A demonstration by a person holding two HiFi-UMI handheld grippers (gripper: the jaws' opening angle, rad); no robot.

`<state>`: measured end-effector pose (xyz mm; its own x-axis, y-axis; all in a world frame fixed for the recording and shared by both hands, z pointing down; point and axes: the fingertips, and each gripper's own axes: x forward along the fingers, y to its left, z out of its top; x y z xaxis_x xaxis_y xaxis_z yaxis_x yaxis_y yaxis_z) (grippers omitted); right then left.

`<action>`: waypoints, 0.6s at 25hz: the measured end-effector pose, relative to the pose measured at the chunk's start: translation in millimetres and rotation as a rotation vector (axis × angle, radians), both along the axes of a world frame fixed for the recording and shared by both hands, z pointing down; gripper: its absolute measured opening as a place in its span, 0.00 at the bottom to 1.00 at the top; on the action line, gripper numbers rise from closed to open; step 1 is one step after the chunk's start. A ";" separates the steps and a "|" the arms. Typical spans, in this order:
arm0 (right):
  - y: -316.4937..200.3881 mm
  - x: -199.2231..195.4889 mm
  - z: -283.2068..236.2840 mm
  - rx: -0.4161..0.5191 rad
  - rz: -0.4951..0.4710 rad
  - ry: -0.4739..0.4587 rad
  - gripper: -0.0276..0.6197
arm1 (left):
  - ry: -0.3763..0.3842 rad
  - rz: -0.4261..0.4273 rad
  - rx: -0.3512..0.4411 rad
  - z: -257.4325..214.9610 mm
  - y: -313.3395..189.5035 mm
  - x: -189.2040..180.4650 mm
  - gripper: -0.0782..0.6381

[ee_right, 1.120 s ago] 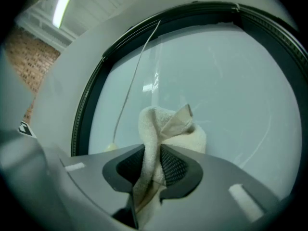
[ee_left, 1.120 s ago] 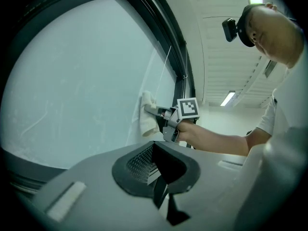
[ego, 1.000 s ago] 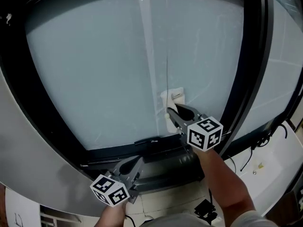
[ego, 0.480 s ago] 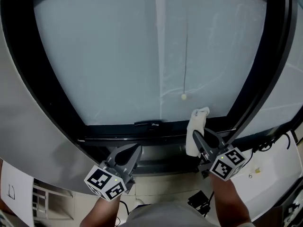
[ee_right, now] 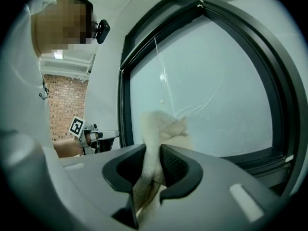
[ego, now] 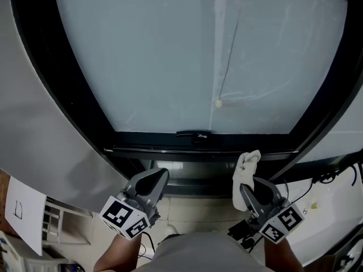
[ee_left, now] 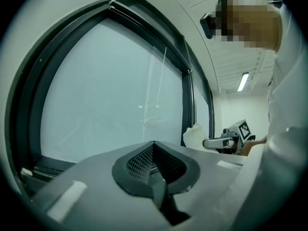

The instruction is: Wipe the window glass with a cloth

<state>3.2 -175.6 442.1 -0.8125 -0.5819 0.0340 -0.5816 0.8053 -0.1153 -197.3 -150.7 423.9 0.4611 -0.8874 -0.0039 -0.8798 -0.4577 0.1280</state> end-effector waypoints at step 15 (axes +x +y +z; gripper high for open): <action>-1.7 5.7 8.0 -0.025 0.039 0.009 0.18 | -0.028 0.032 -0.021 11.8 -9.4 3.0 0.13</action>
